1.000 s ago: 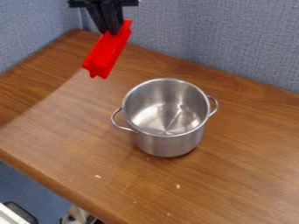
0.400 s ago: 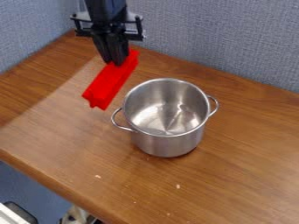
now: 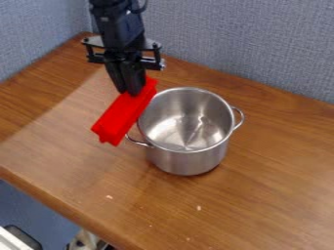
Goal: Move the red object from the metal pot to the table
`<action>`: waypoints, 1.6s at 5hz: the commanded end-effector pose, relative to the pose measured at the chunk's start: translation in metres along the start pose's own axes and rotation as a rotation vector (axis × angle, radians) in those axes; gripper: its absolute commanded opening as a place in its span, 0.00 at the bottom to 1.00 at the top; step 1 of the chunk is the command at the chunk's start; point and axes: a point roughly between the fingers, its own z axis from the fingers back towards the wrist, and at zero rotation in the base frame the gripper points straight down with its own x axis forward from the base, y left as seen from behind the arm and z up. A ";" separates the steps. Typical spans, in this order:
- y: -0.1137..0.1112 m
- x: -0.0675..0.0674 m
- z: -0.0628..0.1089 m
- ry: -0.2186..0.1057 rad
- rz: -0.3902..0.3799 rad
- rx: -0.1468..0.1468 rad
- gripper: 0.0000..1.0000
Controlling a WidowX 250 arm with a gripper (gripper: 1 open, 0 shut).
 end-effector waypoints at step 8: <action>0.008 -0.042 0.017 -0.040 0.021 -0.129 0.00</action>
